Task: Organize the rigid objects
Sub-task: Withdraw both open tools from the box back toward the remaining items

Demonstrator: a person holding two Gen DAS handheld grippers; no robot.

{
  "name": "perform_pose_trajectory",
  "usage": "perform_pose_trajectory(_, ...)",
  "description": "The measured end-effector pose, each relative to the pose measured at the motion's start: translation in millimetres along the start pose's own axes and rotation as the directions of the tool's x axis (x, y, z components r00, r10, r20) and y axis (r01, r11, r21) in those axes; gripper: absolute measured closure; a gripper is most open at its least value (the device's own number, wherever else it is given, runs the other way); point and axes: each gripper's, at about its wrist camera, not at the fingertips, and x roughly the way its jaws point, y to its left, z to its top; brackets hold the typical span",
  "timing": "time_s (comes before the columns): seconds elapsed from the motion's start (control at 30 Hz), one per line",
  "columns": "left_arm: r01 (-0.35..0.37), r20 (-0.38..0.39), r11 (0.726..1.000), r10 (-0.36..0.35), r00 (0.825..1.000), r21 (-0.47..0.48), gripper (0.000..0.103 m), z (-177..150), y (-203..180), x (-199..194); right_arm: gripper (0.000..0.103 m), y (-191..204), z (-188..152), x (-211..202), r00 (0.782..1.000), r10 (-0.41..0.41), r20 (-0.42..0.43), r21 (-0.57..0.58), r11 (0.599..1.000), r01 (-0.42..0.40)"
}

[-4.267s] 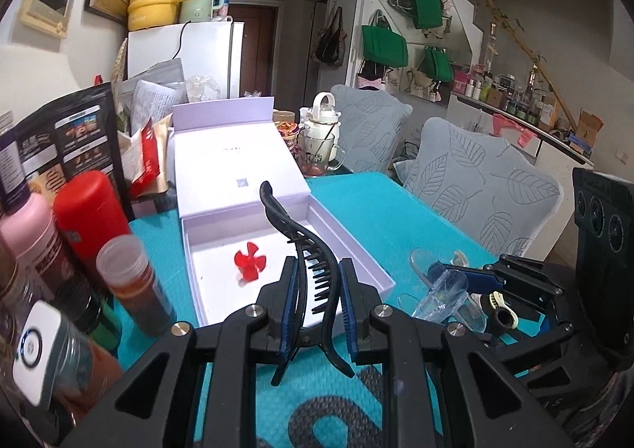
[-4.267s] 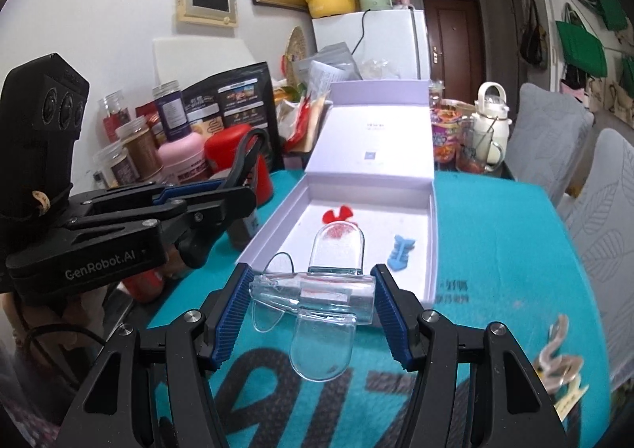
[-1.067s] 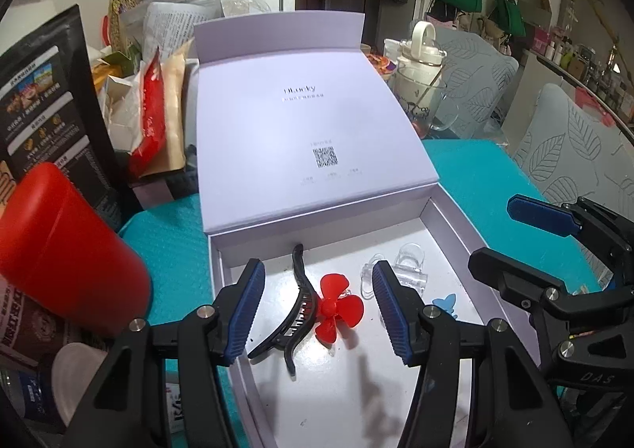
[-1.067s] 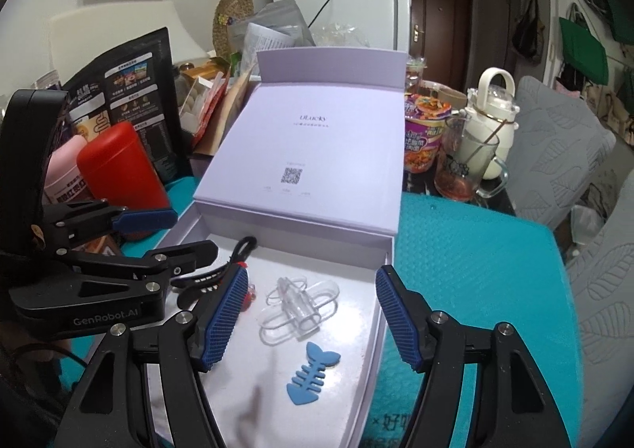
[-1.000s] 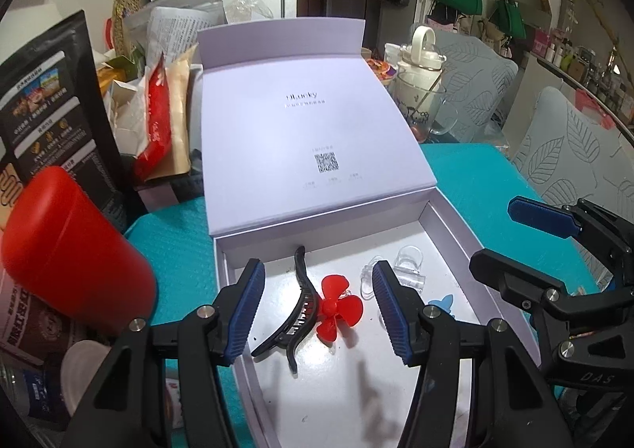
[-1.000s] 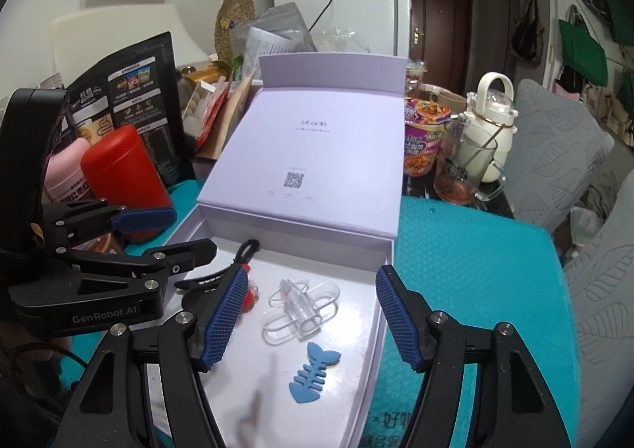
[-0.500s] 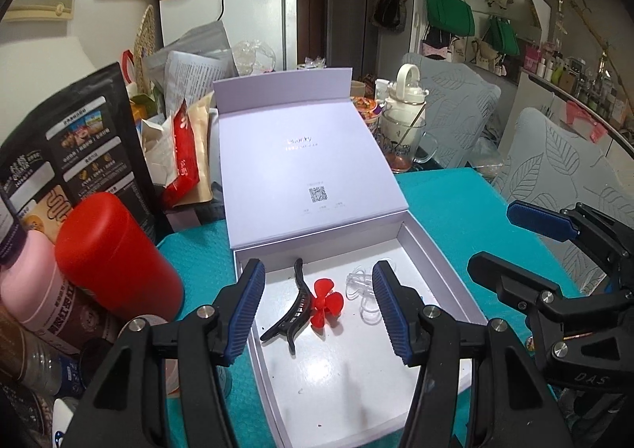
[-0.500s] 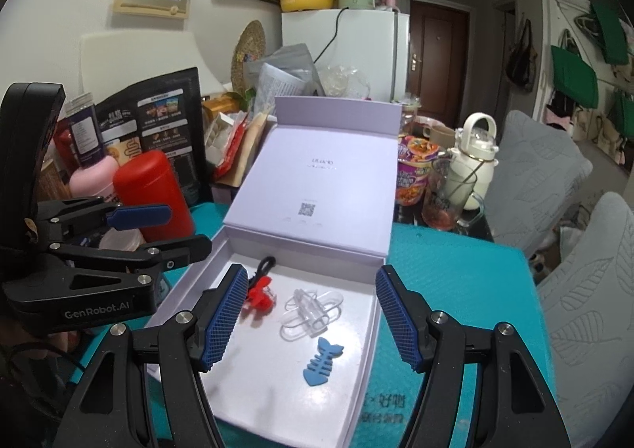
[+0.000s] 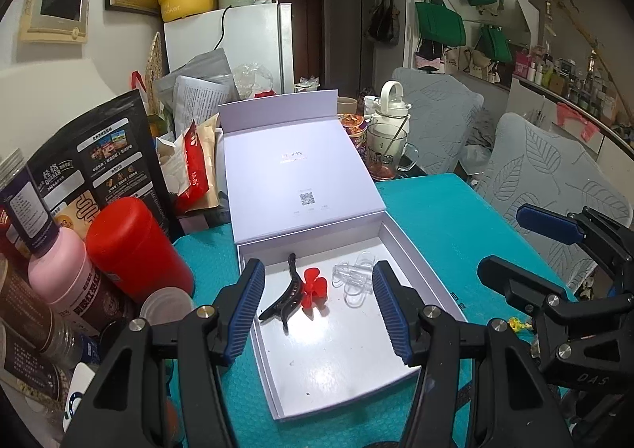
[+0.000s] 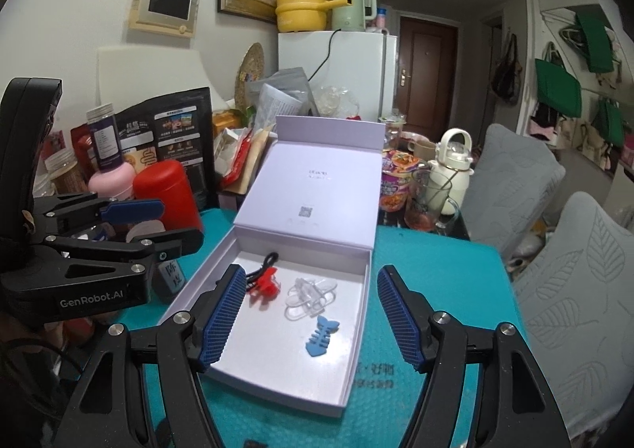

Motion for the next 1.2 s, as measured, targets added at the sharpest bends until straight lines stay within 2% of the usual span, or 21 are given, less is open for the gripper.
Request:
perform_pose_trajectory(0.07,0.0,0.003,1.0,0.0,1.0,0.0,0.041,-2.5,-2.7,-5.8,0.034,1.1,-2.9,-8.1,1.0,-0.005,0.004,0.0,1.0,0.005)
perform_pose_trajectory(0.1,-0.001,0.008,1.0,0.001,1.0,0.002,0.033,-3.9,-4.5,-9.1,0.033,1.9,-4.7,-12.7,1.0,-0.007,0.006,0.0,1.0,0.007)
perform_pose_trajectory(0.13,-0.004,0.017,1.0,0.004,1.0,0.003,0.03,-6.1,-6.7,-14.0,0.033,2.6,-6.5,-16.5,1.0,-0.011,0.008,0.0,1.0,0.011)
perform_pose_trajectory(0.47,-0.005,0.034,1.0,0.004,0.999,0.017,0.028,-28.8,-21.5,-43.0,0.028,5.2,-28.2,-55.7,0.999,-0.039,0.024,0.018,0.999,0.039)
perform_pose_trajectory(0.53,-0.004,0.037,1.0,0.003,0.999,0.022,0.012,-33.8,-25.6,-48.2,0.027,7.6,-33.9,-63.4,0.999,-0.044,0.024,0.018,0.999,0.044)
perform_pose_trajectory(0.6,0.0,0.047,1.0,-0.001,0.999,0.02,0.008,-38.4,-28.4,-53.3,0.025,8.5,-38.3,-68.9,0.998,-0.05,0.023,0.018,0.999,0.049)
perform_pose_trajectory(0.9,0.034,0.048,0.998,-0.036,0.998,0.044,0.008,-58.6,-47.7,-69.1,0.019,5.6,-69.2,-99.1,0.995,-0.096,0.007,0.052,0.994,0.096)
perform_pose_trajectory(1.2,0.124,0.013,0.988,-0.126,0.992,0.096,0.008,-78.1,-75.5,-66.1,0.017,-9.0,-98.4,-116.6,0.989,-0.145,-0.027,0.11,0.983,0.148)
